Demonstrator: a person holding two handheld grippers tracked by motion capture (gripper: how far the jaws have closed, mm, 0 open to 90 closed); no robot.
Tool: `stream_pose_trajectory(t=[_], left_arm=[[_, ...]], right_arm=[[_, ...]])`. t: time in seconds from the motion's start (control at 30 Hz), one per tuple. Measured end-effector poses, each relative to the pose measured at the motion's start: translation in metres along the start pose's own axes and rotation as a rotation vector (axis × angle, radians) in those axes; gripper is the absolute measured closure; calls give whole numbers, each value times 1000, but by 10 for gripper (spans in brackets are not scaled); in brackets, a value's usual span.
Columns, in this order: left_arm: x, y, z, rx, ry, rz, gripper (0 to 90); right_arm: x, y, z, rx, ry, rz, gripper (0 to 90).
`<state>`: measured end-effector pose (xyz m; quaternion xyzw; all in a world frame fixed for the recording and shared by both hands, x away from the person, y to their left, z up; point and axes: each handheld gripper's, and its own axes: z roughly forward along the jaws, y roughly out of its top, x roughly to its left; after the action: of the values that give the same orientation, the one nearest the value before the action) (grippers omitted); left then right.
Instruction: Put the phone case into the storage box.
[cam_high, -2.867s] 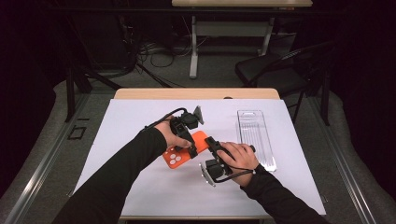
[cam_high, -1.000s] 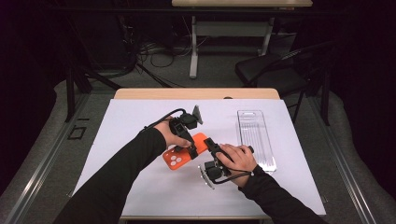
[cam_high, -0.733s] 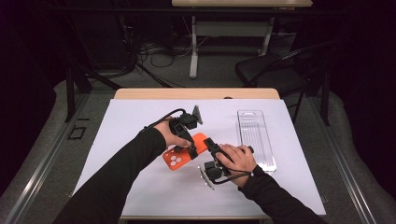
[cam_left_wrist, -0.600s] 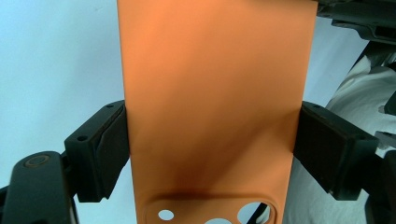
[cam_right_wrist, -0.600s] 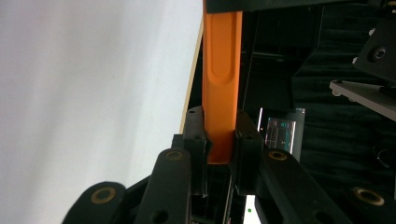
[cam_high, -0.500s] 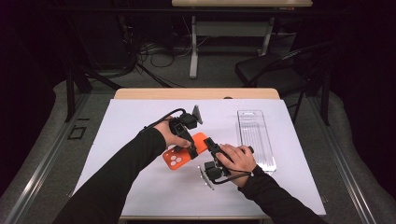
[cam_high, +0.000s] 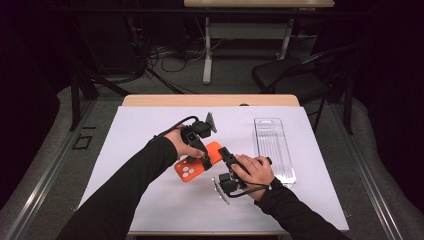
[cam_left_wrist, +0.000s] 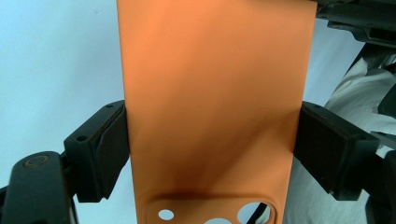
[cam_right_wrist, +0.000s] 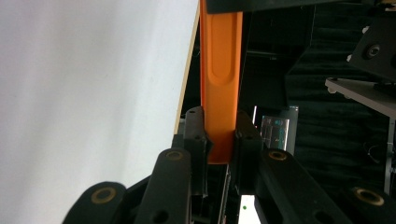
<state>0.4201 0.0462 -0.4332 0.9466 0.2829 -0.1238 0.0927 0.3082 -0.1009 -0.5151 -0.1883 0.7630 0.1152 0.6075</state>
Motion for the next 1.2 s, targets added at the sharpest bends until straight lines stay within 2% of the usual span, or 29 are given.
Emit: stream_pose_trajectory(t=[0.43,0.7,0.87,1.2], left_arm=[[-1,-1,0,-9,13,11,155],[-3,-1,-1,-9,29,9,145],[-4,-3,-3,-28,39,3,137],[-2,-8,-11,-48,47,-5,137]], right_arm=[[0,0,0,-3,-12,-1,802],[1,0,0,8,-2,4,802],[1,0,1,11,8,-4,803],[3,-1,2,17,19,15,803]])
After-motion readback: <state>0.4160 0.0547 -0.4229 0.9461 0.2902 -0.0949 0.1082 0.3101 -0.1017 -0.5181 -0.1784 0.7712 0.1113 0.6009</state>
